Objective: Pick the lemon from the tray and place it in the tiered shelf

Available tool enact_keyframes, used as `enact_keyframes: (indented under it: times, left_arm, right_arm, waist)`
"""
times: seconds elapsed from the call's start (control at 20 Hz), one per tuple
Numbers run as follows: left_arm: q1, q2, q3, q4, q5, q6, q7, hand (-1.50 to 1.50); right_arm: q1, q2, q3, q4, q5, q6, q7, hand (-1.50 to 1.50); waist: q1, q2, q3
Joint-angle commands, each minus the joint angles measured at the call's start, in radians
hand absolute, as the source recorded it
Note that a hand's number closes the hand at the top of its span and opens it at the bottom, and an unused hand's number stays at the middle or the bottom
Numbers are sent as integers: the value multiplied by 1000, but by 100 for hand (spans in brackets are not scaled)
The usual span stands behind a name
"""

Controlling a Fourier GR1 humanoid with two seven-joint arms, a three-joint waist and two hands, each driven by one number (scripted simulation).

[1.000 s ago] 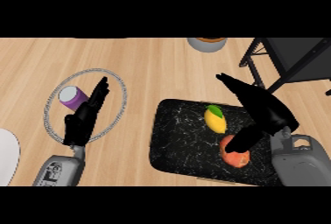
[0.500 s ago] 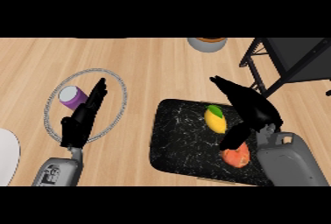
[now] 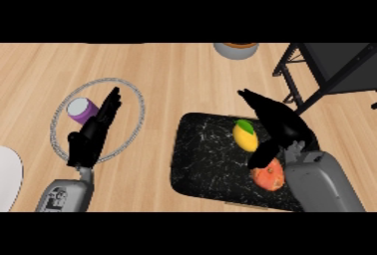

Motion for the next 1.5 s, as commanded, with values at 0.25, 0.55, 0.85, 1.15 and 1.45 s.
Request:
enact_keyframes:
  times: [0.25, 0.55, 0.85, 1.15, 1.45]
  left_arm:
    - [10, -24, 16, -24, -12, -9, 10, 0]
    - [-54, -12, 41, 17, -19, -29, 39, 0]
    - [0, -24, 33, -60, -28, -34, 60, 0]
    - [24, -81, -10, 50, -92, 25, -55, 0]
    - [-2, -37, 47, 36, -37, -41, -37, 0]
  right_arm:
    - [21, 39, -4, 109, 98, -42, -90, -150]
    - [-10, 59, -35, 190, 113, -55, -156, -150]
    - [22, 71, -39, 209, 157, -71, -183, -150]
    - [36, 63, 47, 180, 221, -28, -193, 150]
    - [-6, 54, -12, 241, 259, -105, -298, 150]
  waist:
    - [0, 0, 0]
    - [0, 0, 0]
    - [0, 0, 0]
    - [-3, 0, 0]
    - [0, 0, 0]
